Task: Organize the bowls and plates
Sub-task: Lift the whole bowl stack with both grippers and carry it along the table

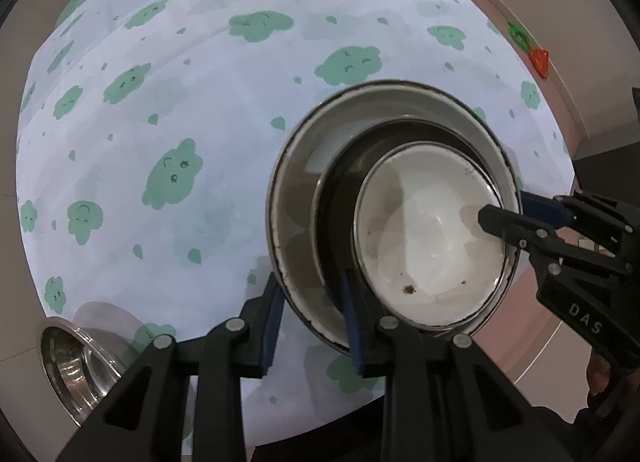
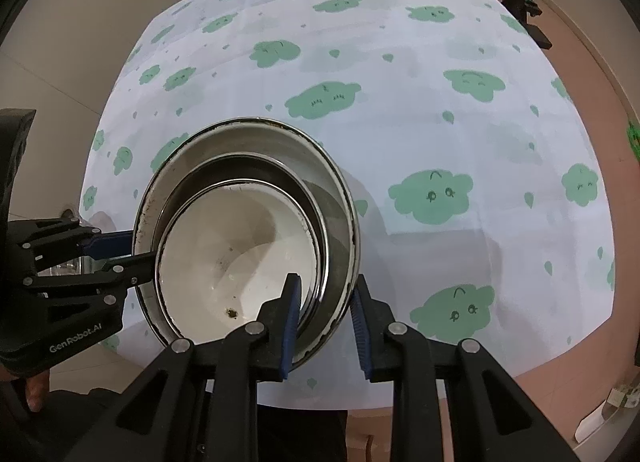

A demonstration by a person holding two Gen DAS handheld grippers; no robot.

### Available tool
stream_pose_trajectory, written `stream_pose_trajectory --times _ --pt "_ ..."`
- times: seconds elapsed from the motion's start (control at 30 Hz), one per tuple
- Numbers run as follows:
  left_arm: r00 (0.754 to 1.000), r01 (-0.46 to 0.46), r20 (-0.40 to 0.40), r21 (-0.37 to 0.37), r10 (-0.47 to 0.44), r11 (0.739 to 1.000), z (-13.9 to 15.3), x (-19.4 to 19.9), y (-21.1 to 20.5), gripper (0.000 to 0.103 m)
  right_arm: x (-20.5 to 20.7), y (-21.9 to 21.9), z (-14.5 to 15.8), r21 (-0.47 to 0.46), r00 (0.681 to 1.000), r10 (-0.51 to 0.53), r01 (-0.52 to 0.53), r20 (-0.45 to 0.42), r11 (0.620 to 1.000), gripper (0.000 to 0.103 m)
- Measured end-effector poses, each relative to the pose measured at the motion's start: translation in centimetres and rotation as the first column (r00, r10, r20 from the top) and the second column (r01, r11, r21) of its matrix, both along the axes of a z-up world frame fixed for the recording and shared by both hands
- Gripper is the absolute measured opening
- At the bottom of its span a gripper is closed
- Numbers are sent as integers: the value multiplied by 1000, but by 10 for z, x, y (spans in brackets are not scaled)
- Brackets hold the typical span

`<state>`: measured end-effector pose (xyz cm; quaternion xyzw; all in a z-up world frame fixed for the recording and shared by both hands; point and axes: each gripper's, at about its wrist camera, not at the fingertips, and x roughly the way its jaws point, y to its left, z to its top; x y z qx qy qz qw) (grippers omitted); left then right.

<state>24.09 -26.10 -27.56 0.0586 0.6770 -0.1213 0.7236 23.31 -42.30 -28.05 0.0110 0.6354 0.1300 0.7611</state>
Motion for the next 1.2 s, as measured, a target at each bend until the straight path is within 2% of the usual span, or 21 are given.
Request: stream_pose_trajectory --times 0.6,1.2 --pt "992 -107 64 0 107 994 28 4 46 26 12 45 25 2 993 109 -110 39 994 27" --pt "963 -256 89 -16 256 967 48 -11 121 26 20 122 47 -11 962 265 -265 62 964 27"
